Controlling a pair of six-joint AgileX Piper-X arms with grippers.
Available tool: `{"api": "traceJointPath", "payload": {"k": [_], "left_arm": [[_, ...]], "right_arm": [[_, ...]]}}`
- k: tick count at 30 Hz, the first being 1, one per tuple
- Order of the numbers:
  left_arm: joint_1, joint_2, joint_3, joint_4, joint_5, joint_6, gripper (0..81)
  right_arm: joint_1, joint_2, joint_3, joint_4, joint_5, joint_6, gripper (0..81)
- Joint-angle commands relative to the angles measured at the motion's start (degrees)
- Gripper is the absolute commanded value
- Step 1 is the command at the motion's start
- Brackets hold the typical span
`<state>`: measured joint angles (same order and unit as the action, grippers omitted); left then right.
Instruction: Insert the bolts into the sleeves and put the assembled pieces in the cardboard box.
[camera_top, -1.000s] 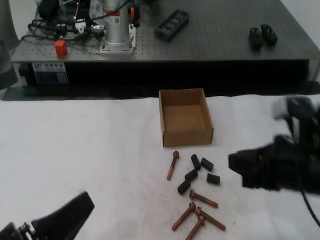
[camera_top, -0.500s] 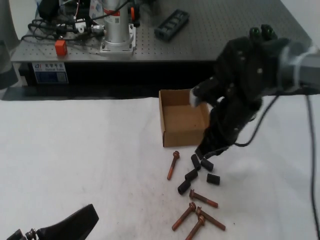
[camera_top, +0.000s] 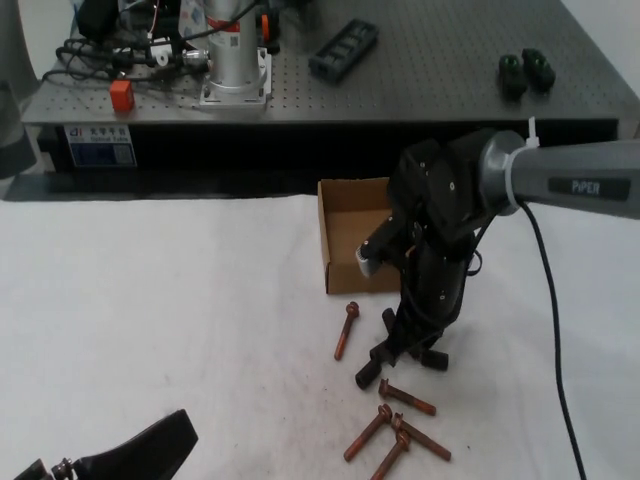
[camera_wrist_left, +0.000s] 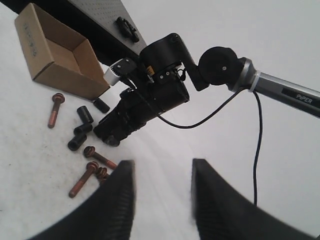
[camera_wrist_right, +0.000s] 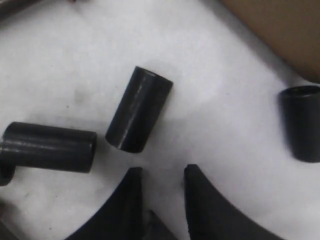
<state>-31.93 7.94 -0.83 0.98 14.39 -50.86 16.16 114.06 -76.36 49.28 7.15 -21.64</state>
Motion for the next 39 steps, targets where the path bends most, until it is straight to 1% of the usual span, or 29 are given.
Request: {"api": "traceJointPath", "payload": {"k": [1, 7, 10, 13, 16, 20, 25, 28, 31, 35, 39], "left_arm": [[0.1, -0.6, -0.3, -0.6, 0.2, 0.7, 27.9], [0.1, -0.6, -0.3, -0.6, 0.2, 0.7, 27.9], [0.1, -0.6, -0.3, -0.6, 0.2, 0.7, 27.9], [0.1, -0.6, -0.3, -0.6, 0.0, 0.7, 27.9], [0.1, -0.6, -0.3, -0.6, 0.0, 0.7, 27.9], [0.1, -0.6, -0.3, -0.6, 0.0, 0.7, 27.9], [0.1, -0.6, 0.1, -0.6, 0.0, 0.7, 27.9], [0.1, -0.6, 0.8, -0.6, 0.4, 0.7, 27.9], [0.1, -0.6, 0.8, -0.6, 0.4, 0.7, 27.9], [0.1, -0.6, 0.8, -0.4, 0.4, 0.7, 27.9], [0.1, -0.6, 0.8, -0.4, 0.4, 0.7, 27.9]], "right_arm": [[0.1, -0.1, -0.7, -0.9, 0.0, -0.3, 21.2], [-0.2, -1.7, -0.7, 0.4, -0.1, -0.3, 21.2], [-0.3, -3.5, -0.7, 1.5, 0.0, -2.7, 21.2], [-1.7, -4.9, -0.7, -2.2, 0.0, -3.0, 21.2], [-4.4, -5.4, -1.9, -4.5, 0.0, -2.5, 21.2], [-9.0, -4.0, -7.2, -2.2, 0.0, -2.7, 21.2], [-12.2, 0.1, -16.3, 3.0, 0.0, -7.2, 21.2], [-12.7, 4.7, -23.3, 8.1, 2.0, -9.3, 21.2], [-12.7, 9.5, -28.6, 10.3, 2.7, -9.2, 21.2], [-12.7, 14.4, -32.6, 12.7, 2.6, -9.2, 21.2], [-12.7, 16.6, -33.1, 12.8, 2.6, -9.2, 21.2]]}}
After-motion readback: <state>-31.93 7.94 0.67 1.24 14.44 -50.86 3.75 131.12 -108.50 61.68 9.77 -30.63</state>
